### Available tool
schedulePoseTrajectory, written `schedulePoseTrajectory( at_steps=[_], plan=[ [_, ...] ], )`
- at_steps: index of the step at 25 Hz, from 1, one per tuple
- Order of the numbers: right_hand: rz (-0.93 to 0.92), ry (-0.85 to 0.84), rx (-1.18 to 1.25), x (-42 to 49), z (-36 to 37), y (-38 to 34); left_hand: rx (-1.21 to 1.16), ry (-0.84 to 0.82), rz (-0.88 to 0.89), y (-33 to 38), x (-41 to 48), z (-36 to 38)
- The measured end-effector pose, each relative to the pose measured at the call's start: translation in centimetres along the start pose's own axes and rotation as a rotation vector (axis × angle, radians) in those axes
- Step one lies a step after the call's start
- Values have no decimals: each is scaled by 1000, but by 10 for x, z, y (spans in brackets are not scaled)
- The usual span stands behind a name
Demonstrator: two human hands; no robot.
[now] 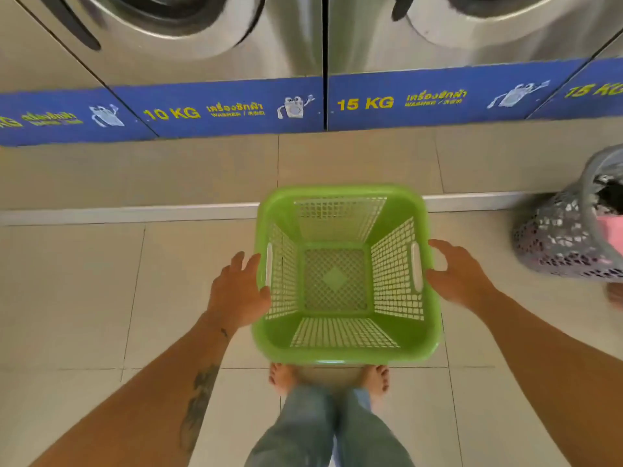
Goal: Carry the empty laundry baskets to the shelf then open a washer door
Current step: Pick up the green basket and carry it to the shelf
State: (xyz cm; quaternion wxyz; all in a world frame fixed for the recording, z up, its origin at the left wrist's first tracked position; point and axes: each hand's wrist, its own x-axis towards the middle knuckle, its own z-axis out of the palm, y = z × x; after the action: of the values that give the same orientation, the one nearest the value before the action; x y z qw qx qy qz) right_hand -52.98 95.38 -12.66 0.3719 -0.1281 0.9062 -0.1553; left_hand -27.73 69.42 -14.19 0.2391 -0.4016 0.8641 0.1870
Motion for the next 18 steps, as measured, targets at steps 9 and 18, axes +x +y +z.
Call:
schedulePoseTrajectory(
  at_steps=[9, 18],
  plan=[
    [14, 207, 79, 72, 78, 37, -226, 220, 54, -18, 69, 82],
    [-249, 209, -83, -11, 1, -76, -402, 434, -53, -72, -19, -19]
  ],
)
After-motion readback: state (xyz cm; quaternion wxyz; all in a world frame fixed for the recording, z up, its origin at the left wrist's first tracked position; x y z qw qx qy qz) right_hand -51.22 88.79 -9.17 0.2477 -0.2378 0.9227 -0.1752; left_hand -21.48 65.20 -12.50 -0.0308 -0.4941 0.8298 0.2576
